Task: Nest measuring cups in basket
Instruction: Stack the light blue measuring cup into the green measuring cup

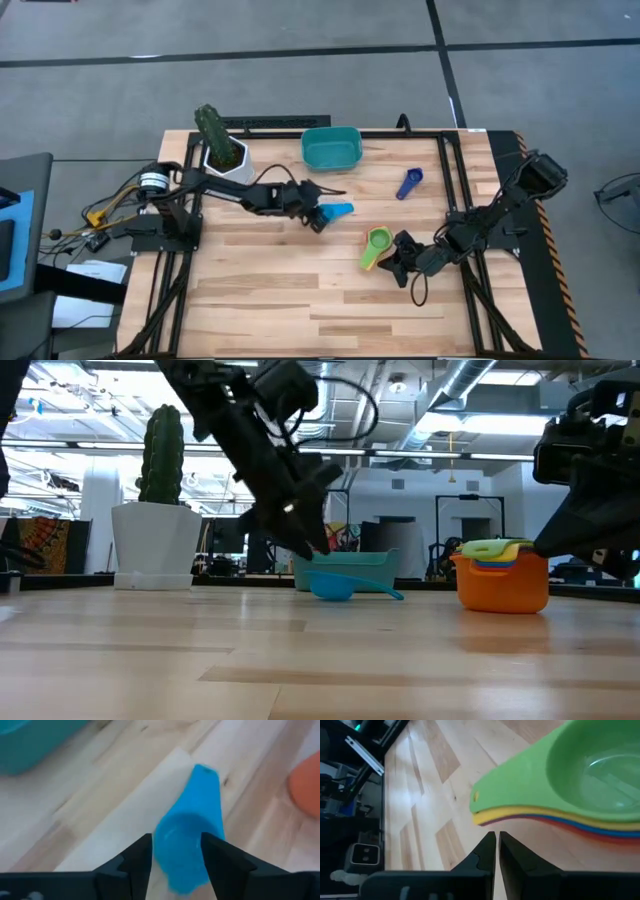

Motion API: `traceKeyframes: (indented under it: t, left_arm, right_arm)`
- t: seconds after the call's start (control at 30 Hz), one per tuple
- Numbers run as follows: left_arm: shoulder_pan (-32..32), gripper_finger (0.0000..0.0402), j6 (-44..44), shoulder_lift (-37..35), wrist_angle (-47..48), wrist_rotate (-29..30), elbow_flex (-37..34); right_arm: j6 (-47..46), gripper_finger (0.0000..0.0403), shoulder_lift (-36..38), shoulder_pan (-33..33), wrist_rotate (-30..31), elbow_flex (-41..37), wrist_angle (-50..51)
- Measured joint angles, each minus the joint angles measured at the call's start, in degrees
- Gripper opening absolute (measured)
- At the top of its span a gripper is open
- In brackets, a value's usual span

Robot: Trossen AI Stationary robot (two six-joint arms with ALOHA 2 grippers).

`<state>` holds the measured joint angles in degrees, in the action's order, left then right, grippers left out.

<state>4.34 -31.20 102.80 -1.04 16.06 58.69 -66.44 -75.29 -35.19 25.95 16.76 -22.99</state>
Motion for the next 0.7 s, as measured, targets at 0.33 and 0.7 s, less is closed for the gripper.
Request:
traceKeyframes:
  t: [0.33,0.7]
  left_arm:
    - [2.27,0.0117,0.43,3.78,1.33,-3.90,0.10]
    - [2.06,0.0011,7.58,4.74,0.27,-5.31,0.19]
  right_arm:
    - [-1.03,0.0047,0.35,-1.60,1.54,-0.09,0.66]
    - [2.22,0.0043,3.69,-1.43,1.58,-0.05,1.11]
